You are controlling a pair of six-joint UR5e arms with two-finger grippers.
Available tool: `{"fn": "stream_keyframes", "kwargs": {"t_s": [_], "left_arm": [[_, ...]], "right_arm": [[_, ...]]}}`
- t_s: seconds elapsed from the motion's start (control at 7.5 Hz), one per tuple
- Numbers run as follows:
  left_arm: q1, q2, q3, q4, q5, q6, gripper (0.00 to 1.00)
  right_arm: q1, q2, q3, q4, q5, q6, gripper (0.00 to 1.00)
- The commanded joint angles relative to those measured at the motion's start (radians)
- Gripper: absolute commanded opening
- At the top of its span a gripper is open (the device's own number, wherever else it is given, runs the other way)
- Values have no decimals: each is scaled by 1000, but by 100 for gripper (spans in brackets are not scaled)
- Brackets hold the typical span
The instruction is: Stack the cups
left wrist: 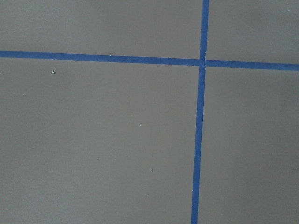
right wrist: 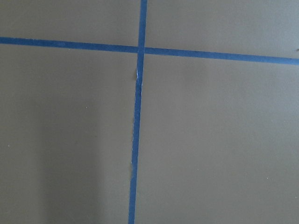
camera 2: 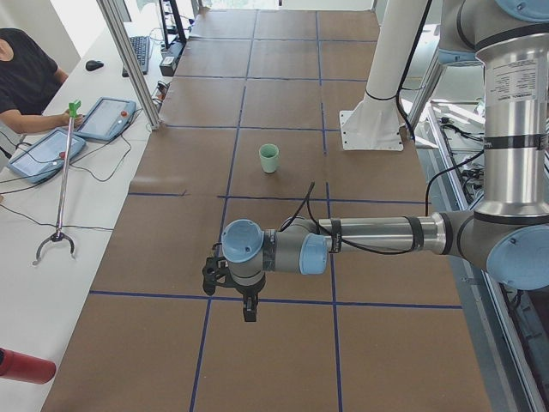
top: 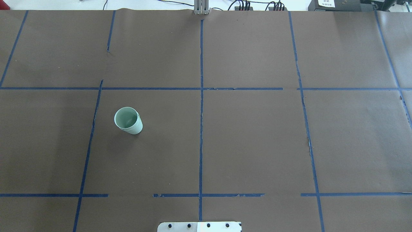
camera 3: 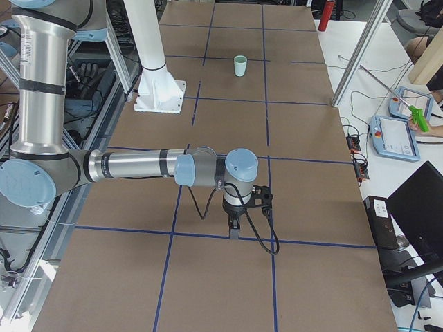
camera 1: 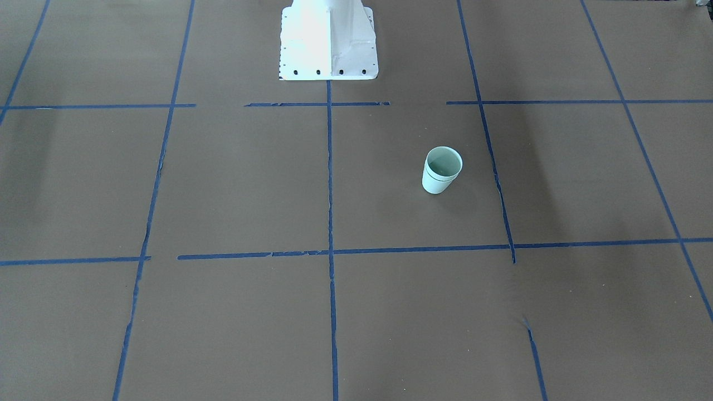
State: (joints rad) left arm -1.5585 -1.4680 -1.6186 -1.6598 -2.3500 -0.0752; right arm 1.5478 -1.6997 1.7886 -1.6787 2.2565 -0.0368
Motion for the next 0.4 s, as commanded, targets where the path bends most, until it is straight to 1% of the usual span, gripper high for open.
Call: {"fn": "stream_keyframes", "kwargs": {"t_s": [0.0, 0.27], "left_arm": [[0, 0, 0, 0, 0, 0, 100], [0, -2, 5, 0, 0, 0, 100]], "right_arm": [[0, 0, 0, 1, 0, 2, 100], [0, 0, 0, 1, 0, 0, 100]]}}
